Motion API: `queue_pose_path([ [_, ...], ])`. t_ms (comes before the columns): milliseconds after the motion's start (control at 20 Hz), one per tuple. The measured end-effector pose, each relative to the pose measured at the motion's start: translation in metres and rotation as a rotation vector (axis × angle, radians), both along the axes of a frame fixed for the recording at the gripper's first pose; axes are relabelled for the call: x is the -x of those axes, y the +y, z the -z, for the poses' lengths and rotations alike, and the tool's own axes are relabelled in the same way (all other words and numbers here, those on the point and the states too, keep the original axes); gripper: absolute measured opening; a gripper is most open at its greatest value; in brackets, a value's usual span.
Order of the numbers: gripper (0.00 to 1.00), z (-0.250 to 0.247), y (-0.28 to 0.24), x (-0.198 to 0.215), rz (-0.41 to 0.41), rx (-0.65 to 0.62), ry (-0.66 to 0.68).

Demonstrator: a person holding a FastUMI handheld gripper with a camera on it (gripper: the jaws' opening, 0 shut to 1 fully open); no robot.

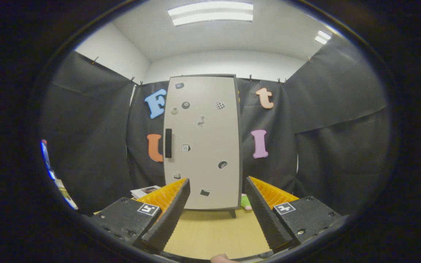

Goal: Open the shoe cabinet door, grab the shoes and put them into the shoe cabinet, then close the shoe cabinet door.

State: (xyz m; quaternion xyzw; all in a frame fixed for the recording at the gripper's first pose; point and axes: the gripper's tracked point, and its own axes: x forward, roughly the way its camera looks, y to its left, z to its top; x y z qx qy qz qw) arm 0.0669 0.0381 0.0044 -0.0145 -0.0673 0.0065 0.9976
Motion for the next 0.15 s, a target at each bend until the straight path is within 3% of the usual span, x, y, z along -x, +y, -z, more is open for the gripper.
queue_pose_path([
  [150, 0.99, -0.0023, 0.0069, 0.0081, -0.021, 0.006, -0.008],
])
